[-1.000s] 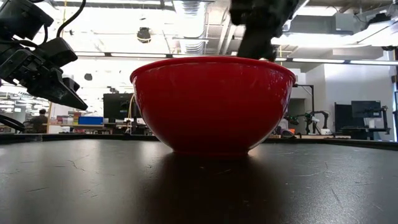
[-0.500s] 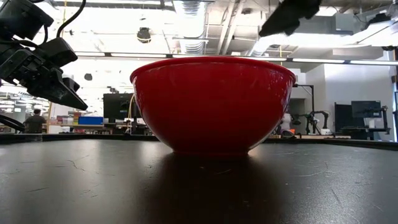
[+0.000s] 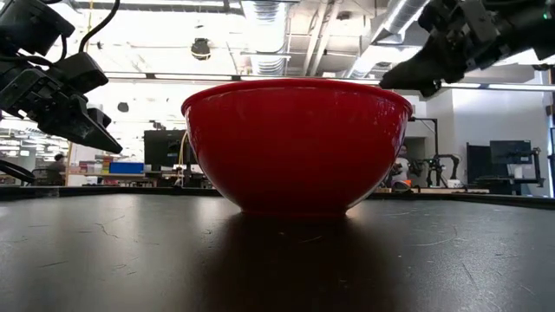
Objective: Nest bowls inside each other
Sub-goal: Return to Home Position
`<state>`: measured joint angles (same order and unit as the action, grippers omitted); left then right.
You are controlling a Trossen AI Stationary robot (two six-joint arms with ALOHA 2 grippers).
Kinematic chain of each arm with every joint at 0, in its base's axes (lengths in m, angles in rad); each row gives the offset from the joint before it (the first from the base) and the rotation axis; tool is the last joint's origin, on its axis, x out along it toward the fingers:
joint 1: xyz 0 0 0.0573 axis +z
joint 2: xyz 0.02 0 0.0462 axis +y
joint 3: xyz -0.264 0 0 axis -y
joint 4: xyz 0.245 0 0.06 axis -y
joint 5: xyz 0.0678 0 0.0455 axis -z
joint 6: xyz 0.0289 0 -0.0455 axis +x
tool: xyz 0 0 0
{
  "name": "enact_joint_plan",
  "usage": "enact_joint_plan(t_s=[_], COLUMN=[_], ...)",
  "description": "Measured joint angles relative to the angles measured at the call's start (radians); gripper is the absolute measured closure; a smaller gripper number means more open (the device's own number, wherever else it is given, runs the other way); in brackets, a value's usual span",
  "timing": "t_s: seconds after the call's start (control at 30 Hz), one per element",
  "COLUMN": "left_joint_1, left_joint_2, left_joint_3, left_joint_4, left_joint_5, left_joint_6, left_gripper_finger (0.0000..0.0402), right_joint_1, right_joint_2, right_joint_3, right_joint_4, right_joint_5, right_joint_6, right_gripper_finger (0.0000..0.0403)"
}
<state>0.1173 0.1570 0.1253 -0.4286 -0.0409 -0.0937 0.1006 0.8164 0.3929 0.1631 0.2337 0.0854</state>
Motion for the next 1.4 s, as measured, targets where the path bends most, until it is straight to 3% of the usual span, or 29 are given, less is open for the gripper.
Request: enact_joint_plan(t_s=[0.63,1.4], left_joint_1=[0.0,0.0], left_joint_2=[0.0,0.0], left_joint_3=[0.0,0.0], left_joint_4=[0.0,0.0], left_joint_5=[0.0,0.0], left_joint_6=[0.0,0.0], left_gripper_finger=[0.0315,0.0315], right_joint_1=[-0.08,-0.1], right_joint_2=[-0.152,-0.525], right_joint_3=[-0.3,-0.383], right_joint_4=[0.254,0.172], right_joint_5=[-0.026,-0.025], right_joint_6=[0.073,0.222], right_gripper_finger=[0.0284,0.0284])
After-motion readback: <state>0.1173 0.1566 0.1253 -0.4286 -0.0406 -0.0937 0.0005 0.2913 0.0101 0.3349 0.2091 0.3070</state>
